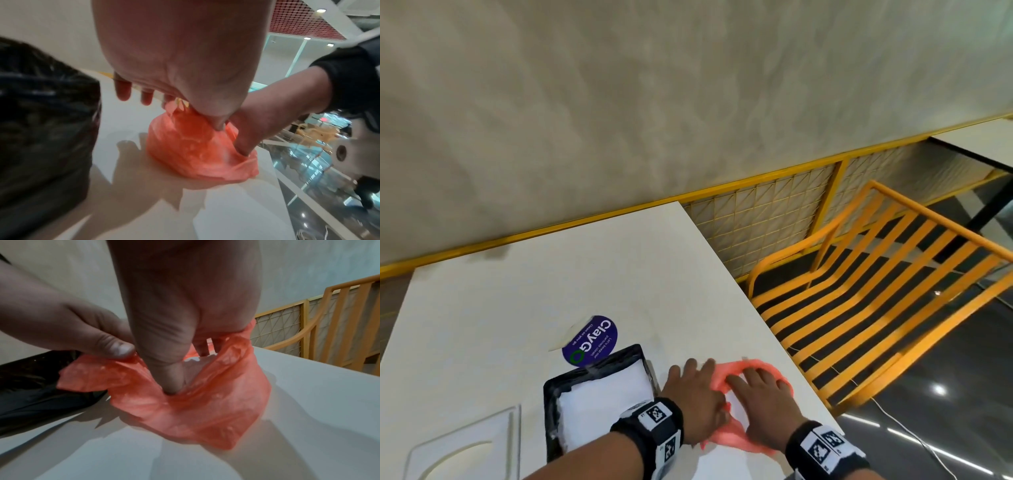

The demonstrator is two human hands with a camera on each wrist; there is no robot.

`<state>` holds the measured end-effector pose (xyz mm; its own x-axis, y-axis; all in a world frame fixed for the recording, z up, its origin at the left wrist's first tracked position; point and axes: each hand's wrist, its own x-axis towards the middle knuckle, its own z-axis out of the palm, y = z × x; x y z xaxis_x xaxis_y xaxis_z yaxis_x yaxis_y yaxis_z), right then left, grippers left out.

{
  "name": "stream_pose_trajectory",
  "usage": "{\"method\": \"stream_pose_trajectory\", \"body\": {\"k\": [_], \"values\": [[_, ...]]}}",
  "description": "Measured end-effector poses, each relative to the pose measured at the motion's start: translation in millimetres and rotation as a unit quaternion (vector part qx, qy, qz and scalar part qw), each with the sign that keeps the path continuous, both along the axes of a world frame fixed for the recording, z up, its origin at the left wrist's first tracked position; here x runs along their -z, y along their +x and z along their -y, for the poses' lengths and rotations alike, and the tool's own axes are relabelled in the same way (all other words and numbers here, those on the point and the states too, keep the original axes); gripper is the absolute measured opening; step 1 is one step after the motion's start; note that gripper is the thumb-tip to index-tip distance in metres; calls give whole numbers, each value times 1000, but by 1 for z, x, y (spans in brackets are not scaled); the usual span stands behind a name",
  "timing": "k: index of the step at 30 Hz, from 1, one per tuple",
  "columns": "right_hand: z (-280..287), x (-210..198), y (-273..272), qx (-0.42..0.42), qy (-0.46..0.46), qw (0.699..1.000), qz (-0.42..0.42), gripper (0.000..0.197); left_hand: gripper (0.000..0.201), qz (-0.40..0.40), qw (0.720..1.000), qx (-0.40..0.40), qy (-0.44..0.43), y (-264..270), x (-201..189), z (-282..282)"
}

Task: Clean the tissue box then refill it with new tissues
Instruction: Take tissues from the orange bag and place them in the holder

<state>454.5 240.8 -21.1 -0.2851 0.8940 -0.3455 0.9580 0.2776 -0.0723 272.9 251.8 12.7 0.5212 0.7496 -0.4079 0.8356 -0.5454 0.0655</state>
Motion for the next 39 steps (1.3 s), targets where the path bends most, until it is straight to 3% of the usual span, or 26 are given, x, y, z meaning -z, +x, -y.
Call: {"method": "stream_pose_trajectory", "body": {"k": [4,10,13,20,28,31,34,37,39], "values": [[-1,-2,7,-19,-19,999,-23,70,47,-14,995,-94,-17,-2,0,-2],[-7,-19,7,41,-104,988,-106,77,35,18,995,-91,-45,-3,0,-10],[-9,-12,7,75,-70,989,-108,63,30,-6,998,-63,-25,2,2,-2],[-14,-31,13,92,-84,977,-174,56,80,22,993,-102,-61,0,-1,1],[-16,-75,31,135,-91,955,-247,21,65,39,990,-119,-59,-3,7,-3],[-15,-89,40,160,-90,930,-317,20,58,41,990,-118,-72,-5,2,-2],[-13,-101,51,200,-83,883,-418,18,54,40,990,-104,-86,-6,-1,-2],[-11,-108,58,250,-71,814,-520,26,67,51,991,-88,-83,-8,-1,-2],[-10,-113,57,264,-49,795,-544,26,79,74,990,-91,-82,-9,-2,-2]]}}
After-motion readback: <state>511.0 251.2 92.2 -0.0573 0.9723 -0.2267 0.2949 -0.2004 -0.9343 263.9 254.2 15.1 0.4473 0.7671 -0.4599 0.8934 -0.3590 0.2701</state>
